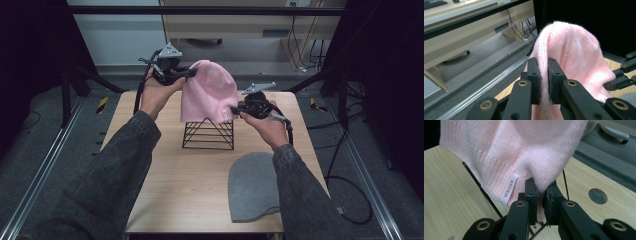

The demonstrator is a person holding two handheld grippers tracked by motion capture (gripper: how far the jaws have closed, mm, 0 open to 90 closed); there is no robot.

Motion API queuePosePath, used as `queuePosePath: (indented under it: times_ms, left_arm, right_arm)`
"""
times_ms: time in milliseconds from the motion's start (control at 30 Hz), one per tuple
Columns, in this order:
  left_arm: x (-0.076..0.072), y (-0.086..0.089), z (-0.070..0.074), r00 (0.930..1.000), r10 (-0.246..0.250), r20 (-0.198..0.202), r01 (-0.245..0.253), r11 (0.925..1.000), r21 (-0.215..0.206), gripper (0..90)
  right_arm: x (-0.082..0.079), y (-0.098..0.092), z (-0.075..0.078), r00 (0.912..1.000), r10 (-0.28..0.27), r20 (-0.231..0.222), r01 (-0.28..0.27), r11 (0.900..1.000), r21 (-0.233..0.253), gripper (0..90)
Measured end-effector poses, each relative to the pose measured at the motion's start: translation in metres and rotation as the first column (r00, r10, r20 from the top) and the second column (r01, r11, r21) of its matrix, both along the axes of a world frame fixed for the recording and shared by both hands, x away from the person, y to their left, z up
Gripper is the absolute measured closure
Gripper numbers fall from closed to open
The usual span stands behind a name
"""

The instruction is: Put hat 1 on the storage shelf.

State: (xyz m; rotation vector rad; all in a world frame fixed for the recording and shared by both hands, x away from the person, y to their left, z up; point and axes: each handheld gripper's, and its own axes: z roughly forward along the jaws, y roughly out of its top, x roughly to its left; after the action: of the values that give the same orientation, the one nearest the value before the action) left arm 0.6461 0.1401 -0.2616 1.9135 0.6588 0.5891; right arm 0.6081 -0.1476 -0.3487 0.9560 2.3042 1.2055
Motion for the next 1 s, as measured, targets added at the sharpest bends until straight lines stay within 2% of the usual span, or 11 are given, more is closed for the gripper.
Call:
queuePosePath:
  times_ms: [200, 267, 533, 700, 767, 1000]
  left_arm:
    - [-0.005, 0.000, -0.006, 0.9999, -0.008, 0.007, 0.008, 1.0000, 0.003, 82.3]
    - [-0.007, 0.000, -0.009, 0.9999, -0.010, 0.002, 0.010, 0.9999, -0.001, 82.3]
    - [-0.016, -0.001, -0.022, 0.9997, -0.023, 0.000, 0.023, 0.9997, 0.005, 82.3]
    - [-0.021, -0.004, -0.026, 0.9992, -0.039, -0.009, 0.039, 0.9992, -0.010, 82.3]
    - [-0.023, -0.005, -0.029, 0.9989, -0.045, -0.014, 0.045, 0.9989, -0.014, 82.3]
    - [-0.027, -0.005, -0.040, 0.9979, -0.056, -0.033, 0.055, 0.9984, -0.012, 82.2]
  right_arm:
    - [-0.001, 0.001, -0.003, 0.9999, 0.004, 0.010, -0.003, 0.999, -0.035, 81.8]
    - [-0.001, 0.001, -0.005, 1.0000, 0.003, 0.009, -0.002, 0.999, -0.033, 81.2]
    - [-0.005, 0.002, -0.022, 0.9998, 0.010, -0.016, -0.011, 0.999, -0.049, 79.3]
    - [-0.006, 0.002, -0.031, 0.9992, 0.010, -0.038, -0.012, 0.998, -0.058, 76.2]
    - [-0.006, 0.002, -0.033, 0.9991, 0.006, -0.041, -0.009, 0.998, -0.066, 73.8]
    - [-0.007, 0.000, -0.034, 0.9985, -0.018, -0.051, 0.013, 0.996, -0.089, 55.7]
